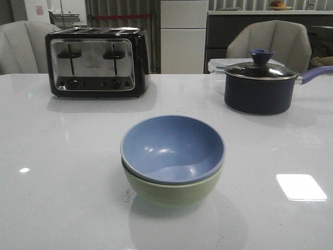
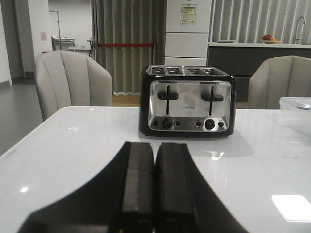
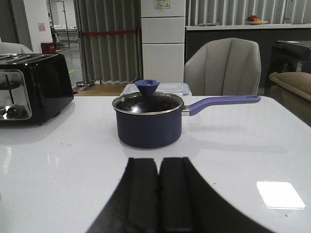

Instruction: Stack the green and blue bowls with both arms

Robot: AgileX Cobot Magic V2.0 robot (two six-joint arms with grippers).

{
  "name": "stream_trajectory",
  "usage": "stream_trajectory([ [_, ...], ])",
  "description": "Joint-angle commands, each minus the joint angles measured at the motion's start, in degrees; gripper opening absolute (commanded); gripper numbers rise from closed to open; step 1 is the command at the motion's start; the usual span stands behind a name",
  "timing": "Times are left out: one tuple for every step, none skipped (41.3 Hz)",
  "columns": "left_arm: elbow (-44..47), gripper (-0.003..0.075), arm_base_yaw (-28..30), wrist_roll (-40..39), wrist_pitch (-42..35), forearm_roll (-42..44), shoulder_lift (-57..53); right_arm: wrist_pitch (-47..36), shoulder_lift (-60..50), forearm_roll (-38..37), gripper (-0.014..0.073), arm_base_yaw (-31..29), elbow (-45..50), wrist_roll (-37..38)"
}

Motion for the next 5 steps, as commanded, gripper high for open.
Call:
stream_trajectory([
  [0.2, 0.0093, -0.3, -0.6, -5.4, -0.1, -1.2, -5.4, -1.1, -0.1, 0.0057, -0.2, -0.2, 0.2],
  [0.2, 0.0093, -0.3, -0.6, -5.4, -0.1, -1.2, -5.4, -1.1, -0.1, 0.0057, -0.2, -0.2, 0.2],
  [0.2, 0.0093, -0.3, -0.6, -5.4, -0.1, -1.2, -5.4, -1.1, -0.1, 0.0057, -0.2, -0.2, 0.2],
  [0.2, 0.0093, -0.3, -0.6, -5.4, -0.1, -1.2, -5.4, -1.1, -0.1, 0.0057, -0.2, -0.2, 0.2],
  [0.2, 0.0093, -0.3, -0.6, -5.4, -0.1, -1.2, -5.4, -1.1, -0.1, 0.0057, -0.2, -0.2, 0.2],
])
